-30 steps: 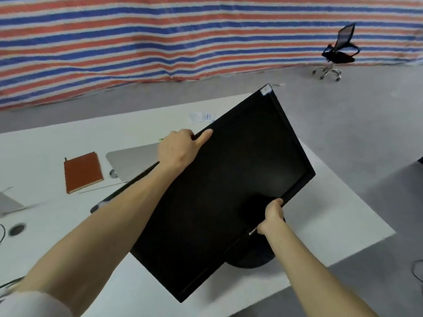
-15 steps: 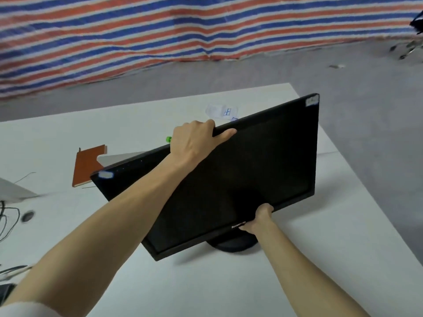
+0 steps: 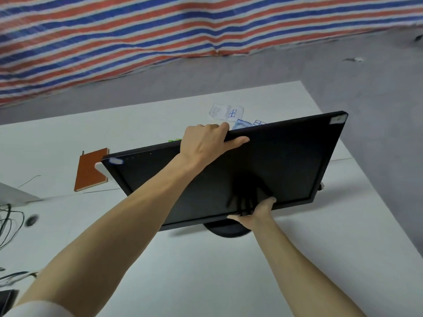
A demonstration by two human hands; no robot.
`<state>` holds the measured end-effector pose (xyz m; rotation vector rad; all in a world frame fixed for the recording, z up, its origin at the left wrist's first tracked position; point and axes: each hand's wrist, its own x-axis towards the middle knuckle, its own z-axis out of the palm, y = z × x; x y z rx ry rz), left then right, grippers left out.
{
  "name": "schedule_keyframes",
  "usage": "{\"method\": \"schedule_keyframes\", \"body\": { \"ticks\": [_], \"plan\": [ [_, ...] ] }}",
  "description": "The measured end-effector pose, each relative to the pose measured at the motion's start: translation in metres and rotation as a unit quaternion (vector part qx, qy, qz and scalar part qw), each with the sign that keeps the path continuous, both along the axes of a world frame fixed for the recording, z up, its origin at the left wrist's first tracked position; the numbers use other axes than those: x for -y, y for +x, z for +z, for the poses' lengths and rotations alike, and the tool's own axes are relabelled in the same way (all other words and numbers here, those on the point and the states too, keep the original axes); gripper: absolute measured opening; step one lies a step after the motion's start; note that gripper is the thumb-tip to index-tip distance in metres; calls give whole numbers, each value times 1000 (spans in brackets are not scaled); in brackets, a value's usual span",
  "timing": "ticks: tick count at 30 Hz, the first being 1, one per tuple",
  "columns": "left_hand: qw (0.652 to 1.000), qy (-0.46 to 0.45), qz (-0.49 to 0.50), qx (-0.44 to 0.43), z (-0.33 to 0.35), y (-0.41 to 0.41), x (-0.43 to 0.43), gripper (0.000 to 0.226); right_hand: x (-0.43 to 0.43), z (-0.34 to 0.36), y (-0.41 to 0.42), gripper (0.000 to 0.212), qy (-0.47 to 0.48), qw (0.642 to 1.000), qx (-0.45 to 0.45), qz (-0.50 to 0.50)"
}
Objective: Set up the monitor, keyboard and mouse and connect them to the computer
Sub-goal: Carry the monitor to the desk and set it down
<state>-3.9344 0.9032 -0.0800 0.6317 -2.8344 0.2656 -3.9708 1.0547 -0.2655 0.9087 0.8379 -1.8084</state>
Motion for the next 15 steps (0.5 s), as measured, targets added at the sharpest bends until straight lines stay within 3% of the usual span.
{"method": "schedule_keyframes", "body": {
  "ticks": [5, 9, 12, 15],
  "plan": [
    [998, -6, 2, -57, -12, -2, 8, 70, -4, -1, 5, 92, -27, 1000, 6, -2],
    [986, -16, -47, -160, -27, 10, -5, 41, -8, -3, 5, 95, -1, 1000, -1, 10],
    [972, 9, -81, -220, -52, 37, -26, 45, -14, -10, 7, 83, 25, 998, -39, 46],
    [973, 19, -87, -211, -88, 70, -41, 40, -24, -21, 12, 60, 68, 989, -80, 100]
  ]
}}
